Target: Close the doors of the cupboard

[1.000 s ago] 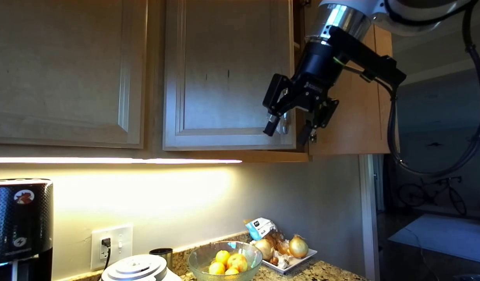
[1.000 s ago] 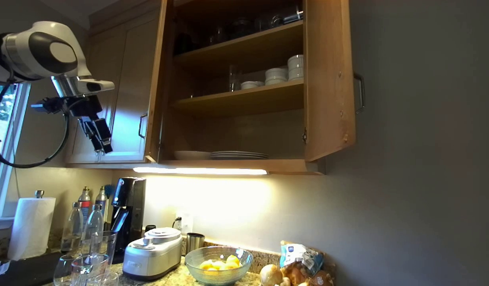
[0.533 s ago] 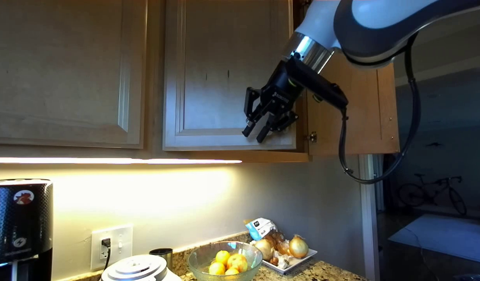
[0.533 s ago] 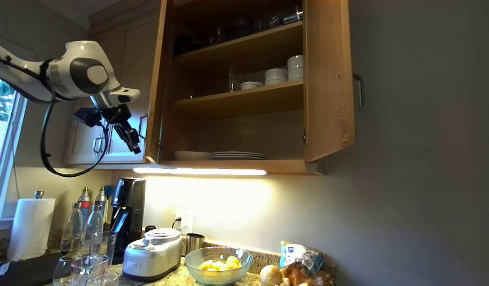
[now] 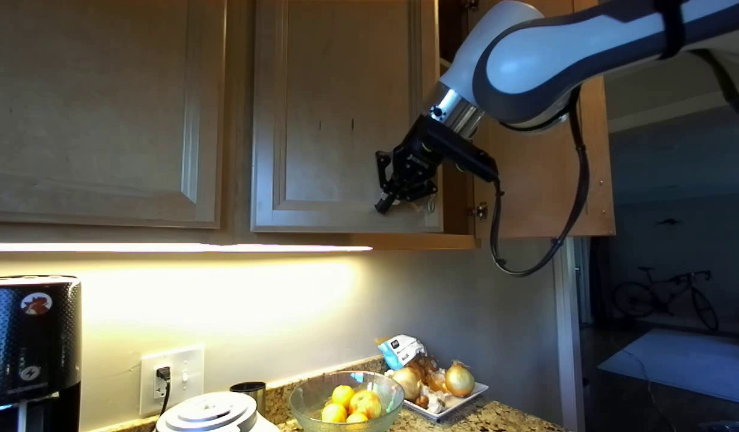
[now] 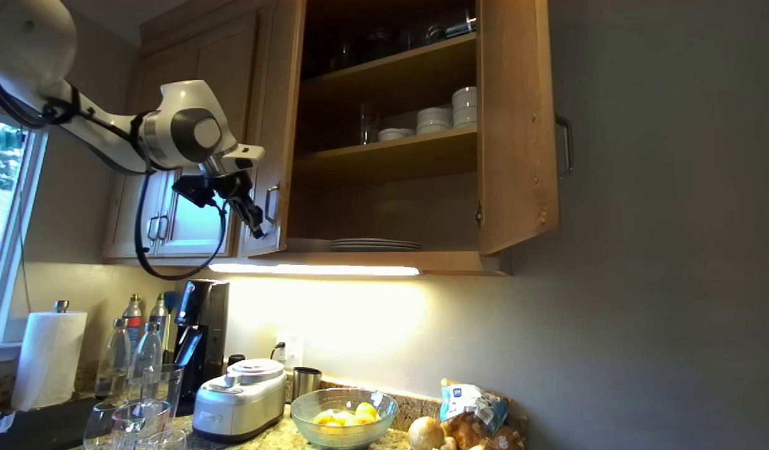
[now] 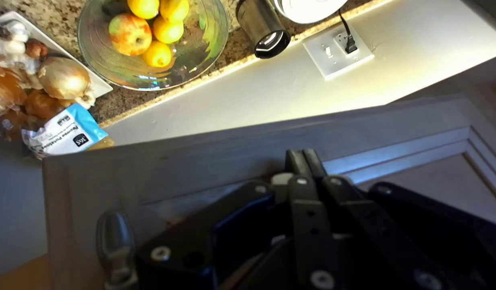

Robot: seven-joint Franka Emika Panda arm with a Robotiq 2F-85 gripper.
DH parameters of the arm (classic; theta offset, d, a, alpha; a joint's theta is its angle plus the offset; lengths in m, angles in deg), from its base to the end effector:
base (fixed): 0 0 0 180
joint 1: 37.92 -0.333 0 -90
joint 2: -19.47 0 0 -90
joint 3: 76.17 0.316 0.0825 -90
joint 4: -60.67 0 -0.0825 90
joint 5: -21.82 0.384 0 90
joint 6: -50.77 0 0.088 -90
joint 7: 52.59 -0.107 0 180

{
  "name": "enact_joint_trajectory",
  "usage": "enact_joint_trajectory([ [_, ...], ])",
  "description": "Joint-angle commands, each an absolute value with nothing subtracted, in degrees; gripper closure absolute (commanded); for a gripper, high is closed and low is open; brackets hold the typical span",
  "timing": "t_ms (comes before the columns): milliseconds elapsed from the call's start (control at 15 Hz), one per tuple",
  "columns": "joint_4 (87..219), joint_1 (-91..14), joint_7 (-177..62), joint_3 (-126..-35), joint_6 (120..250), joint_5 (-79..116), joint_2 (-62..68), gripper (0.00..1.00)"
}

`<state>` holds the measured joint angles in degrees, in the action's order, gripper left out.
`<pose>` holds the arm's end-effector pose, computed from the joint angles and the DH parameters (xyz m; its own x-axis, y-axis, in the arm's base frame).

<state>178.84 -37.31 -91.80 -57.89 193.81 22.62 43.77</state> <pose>0.4474 0.1786 0.6958 0.6529 -0.3962 0.6456 -0.1777 -0.9086 -0.3780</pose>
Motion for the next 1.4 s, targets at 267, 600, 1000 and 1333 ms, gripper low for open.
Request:
enact_joint_trajectory([
  [267,162.1,-37.9,-90.6,-60.1,195.6,18.2,27.0,0.99],
  [600,164.6,-44.8,-82.2,-61.9,190.9,34.6,29.6,0.55],
  [1000,174.7,-47.9,-81.6,-62.7,178.0,46.3,38.7,0.16],
  [1333,182.2,-46.2,-84.2,-63.6,167.7,43.7,46.4,0.0],
])
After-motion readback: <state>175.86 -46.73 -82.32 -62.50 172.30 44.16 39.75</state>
